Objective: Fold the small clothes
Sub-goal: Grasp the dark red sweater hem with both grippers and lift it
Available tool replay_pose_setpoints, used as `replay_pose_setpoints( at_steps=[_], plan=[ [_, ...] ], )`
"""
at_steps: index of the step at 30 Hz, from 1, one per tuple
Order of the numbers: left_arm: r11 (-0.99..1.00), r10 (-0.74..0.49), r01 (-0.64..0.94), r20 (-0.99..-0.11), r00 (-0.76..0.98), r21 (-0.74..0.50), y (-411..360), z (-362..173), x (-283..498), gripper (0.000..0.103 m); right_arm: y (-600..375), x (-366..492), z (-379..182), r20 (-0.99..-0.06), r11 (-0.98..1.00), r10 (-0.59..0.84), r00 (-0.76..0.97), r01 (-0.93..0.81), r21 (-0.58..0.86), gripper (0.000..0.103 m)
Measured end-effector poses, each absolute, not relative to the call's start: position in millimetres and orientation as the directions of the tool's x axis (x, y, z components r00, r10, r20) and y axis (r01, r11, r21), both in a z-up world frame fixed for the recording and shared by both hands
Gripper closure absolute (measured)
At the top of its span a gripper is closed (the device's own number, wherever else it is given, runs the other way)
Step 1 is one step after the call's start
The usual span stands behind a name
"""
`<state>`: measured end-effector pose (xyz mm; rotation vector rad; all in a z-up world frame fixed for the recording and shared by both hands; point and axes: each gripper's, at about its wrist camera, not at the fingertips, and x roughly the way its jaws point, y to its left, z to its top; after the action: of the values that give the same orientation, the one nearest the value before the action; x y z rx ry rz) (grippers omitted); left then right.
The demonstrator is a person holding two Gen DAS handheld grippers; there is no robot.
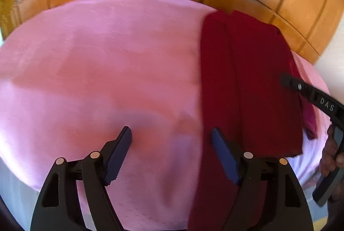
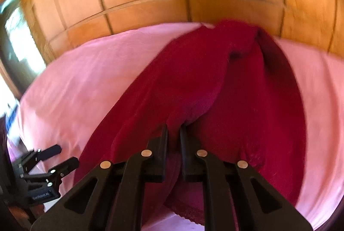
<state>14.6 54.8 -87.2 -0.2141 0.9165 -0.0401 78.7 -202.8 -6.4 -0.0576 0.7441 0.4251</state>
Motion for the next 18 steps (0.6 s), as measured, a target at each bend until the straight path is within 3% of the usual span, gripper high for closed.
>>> replay_pose_setpoints(
  at_steps=[3, 7, 9, 11, 13, 16, 18],
  plan=[
    [0.98, -0.163, 0.008, -0.779, 0.605, -0.2, 41.0, -89.1, 16.4, 0.029, -220.4, 70.8, 17.9, -0.625, 0.918, 0.327, 0.709, -0.395, 0.033, 0.095],
    [0.988, -0.151, 0.065, -0.786, 0.6, -0.141, 23.0, -92.8, 18.1, 0.038, -268.4, 73.0, 53.4, -0.529, 0.961, 0.141, 0.837, -0.245, -0.132, 0.095],
    [0.989, -0.15, 0.092, -0.784, 0.602, -0.119, 16.6, -93.6, 16.6, 0.051, -294.4, 80.2, 59.1, -0.507, 0.969, 0.047, 0.861, -0.162, -0.185, 0.095],
    [0.985, -0.171, 0.125, -0.781, 0.601, -0.12, 12.0, -92.7, 16.6, 0.078, -324.2, 94.5, 58.9, -0.487, 0.964, -0.076, 0.87, -0.061, -0.259, 0.095],
    [0.98, -0.195, 0.143, -0.782, 0.592, -0.137, 9.9, -91.4, 19.9, 0.096, -351.9, 112.6, 55.0, -0.471, 0.944, -0.194, 0.86, 0.034, -0.327, 0.096],
    [0.972, -0.235, 0.144, -0.769, 0.595, -0.186, 17.4, -80.5, 23.3, 0.098, -404.7, 146.1, 48.2, -0.482, 0.921, -0.331, 0.811, 0.166, -0.353, 0.096],
    [0.981, -0.195, 0.117, -0.748, 0.635, -0.157, 29.3, -65.2, 29.5, 0.098, -442.4, 169.0, 43.3, -0.496, 0.901, -0.407, 0.767, 0.247, -0.357, 0.096]
  ],
)
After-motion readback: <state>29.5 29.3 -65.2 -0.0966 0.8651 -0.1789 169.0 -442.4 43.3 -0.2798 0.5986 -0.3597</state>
